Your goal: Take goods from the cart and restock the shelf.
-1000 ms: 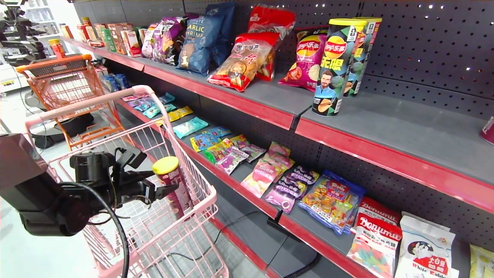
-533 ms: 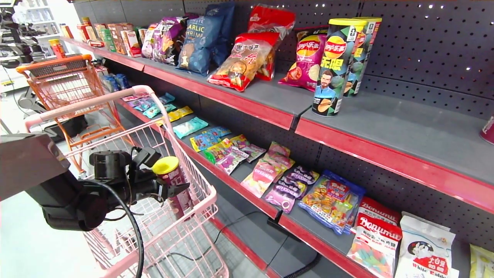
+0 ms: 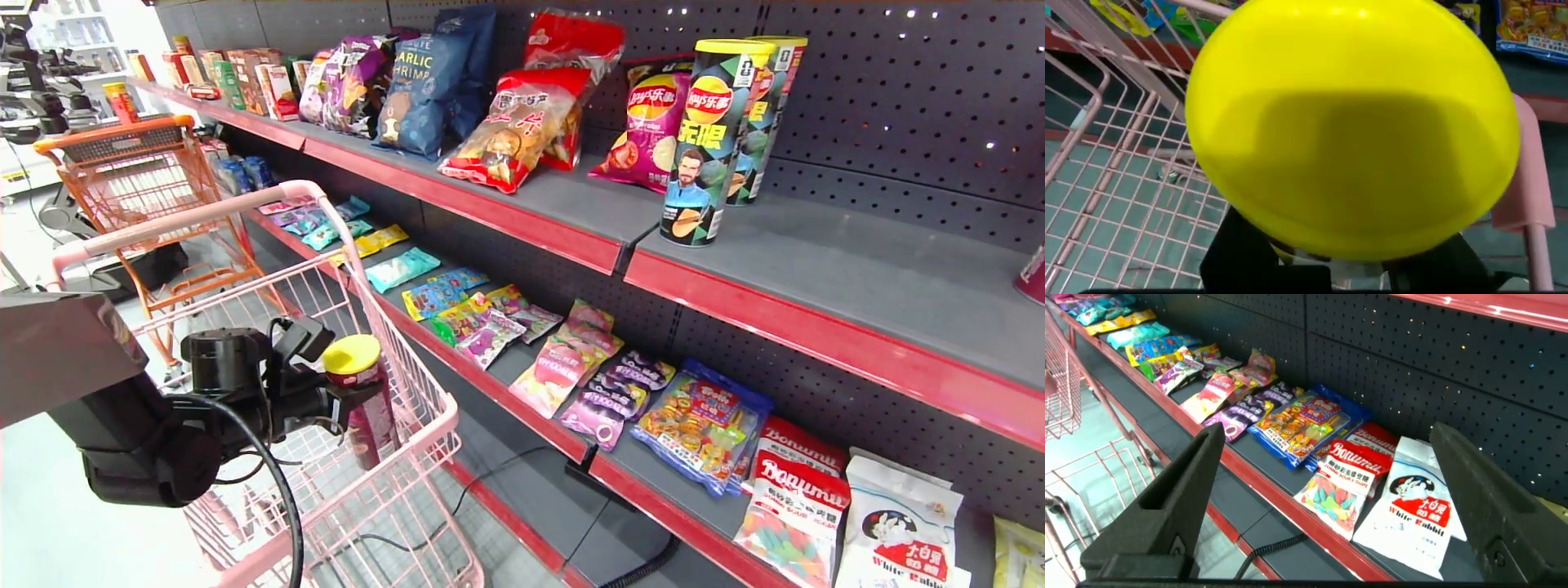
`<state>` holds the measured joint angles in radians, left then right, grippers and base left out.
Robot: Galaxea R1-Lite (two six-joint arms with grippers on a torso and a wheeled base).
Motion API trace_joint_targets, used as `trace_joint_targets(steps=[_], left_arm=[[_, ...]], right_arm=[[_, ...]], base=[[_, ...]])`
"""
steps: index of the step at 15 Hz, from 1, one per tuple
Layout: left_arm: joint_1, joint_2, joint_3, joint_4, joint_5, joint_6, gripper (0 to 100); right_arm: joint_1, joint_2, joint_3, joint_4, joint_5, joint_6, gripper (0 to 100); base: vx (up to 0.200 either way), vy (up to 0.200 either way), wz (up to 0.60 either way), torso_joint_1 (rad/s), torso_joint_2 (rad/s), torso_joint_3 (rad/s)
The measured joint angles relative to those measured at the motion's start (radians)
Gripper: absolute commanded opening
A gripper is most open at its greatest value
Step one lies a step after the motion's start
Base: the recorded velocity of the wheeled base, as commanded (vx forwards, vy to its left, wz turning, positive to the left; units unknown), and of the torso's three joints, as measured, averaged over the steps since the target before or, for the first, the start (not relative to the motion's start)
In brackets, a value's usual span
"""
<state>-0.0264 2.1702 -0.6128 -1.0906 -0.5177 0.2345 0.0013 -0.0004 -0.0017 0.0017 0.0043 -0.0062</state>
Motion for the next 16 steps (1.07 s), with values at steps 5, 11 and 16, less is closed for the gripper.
trace_joint_targets(steps=[5, 11, 16], left_arm=[[0.017, -0.253, 0.010, 0.083, 0.020, -0.114, 0], [0.118, -0.739, 0.008, 0.375, 0.046, -0.146, 0], [0.160, -1.166, 0.058, 0.707, 0.069, -0.150, 0]], right_arm=[[0.000, 0.000, 0.001, 0.000, 0.000, 0.000, 100], [0.000, 0.000, 0.002, 0.000, 0.000, 0.003, 100], [0.000, 0.000, 0.002, 0.000, 0.000, 0.003, 100]], base=[[0.000, 0.000, 0.00, 0.000, 0.00, 0.000], [0.000, 0.000, 0.00, 0.000, 0.00, 0.000], [0.000, 0.000, 0.00, 0.000, 0.00, 0.000]])
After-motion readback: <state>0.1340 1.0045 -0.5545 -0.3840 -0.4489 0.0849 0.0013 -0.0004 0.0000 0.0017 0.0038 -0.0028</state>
